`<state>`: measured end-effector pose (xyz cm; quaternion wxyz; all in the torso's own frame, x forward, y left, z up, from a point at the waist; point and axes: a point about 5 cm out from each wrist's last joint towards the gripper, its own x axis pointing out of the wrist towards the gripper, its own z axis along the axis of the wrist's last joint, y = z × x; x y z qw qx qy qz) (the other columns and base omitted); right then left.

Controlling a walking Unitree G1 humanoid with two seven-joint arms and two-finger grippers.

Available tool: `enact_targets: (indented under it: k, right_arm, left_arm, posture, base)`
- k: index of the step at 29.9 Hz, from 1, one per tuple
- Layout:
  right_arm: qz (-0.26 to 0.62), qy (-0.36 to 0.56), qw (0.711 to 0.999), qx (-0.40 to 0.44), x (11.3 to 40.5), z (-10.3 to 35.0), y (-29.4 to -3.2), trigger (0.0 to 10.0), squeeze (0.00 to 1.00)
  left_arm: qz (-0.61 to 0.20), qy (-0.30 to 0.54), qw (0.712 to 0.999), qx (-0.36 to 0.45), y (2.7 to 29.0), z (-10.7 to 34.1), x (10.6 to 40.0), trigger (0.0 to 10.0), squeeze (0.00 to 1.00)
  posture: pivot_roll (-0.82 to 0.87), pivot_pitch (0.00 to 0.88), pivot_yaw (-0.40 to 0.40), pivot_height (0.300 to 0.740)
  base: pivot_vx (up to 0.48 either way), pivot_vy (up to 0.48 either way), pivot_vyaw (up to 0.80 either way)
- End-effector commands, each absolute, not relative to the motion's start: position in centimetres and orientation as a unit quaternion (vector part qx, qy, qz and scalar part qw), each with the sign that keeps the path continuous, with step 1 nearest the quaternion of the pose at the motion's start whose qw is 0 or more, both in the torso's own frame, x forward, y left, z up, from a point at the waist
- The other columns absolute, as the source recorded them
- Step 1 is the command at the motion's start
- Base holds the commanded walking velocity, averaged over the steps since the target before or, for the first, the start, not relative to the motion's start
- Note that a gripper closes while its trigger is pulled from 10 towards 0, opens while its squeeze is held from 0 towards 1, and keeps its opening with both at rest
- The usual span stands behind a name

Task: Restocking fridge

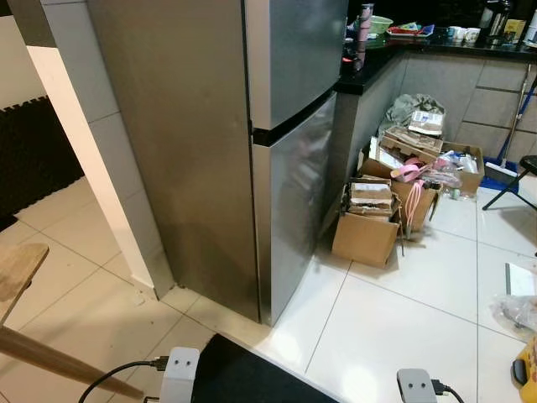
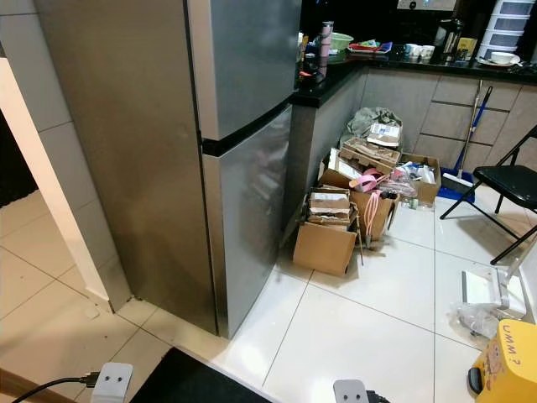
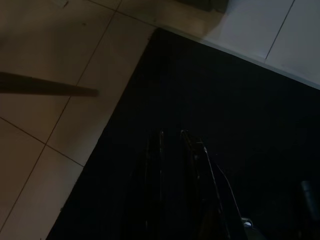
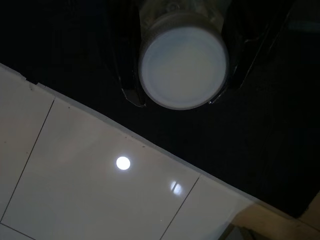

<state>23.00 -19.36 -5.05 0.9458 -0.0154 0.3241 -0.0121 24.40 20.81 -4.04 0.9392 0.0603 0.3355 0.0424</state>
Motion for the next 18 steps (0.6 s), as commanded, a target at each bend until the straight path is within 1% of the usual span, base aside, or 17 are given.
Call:
enact_targets:
  k: [1, 10, 18]
  right_arm:
    - [-0.018, 0.322, 0.947, -0.015, 23.09, -4.92, -19.72, 10.0, 0.00]
    - [-0.019, 0.320, 0.947, -0.016, 23.11, -4.88, -19.83, 10.0, 0.00]
    - [-0.014, 0.325, 0.945, -0.020, 22.92, -5.05, -19.68, 10.0, 0.00]
  left_arm:
    - [0.041, 0.352, 0.933, 0.060, 20.41, -4.67, 23.73, 10.0, 0.00]
    - [0.033, 0.351, 0.934, 0.062, 20.23, -4.64, 23.81, 10.0, 0.00]
    - [0.039, 0.352, 0.933, 0.069, 20.85, -4.66, 23.57, 10.0, 0.00]
  posture:
    - [-0.04, 0.069, 0.005, 0.740]
    - [-0.04, 0.071, 0.014, 0.740]
    - [-0.04, 0.066, 0.005, 0.740]
  base:
    - [0.000, 0.000, 0.00]
    - [0.000, 0.000, 0.00]
    - [0.000, 0.000, 0.00]
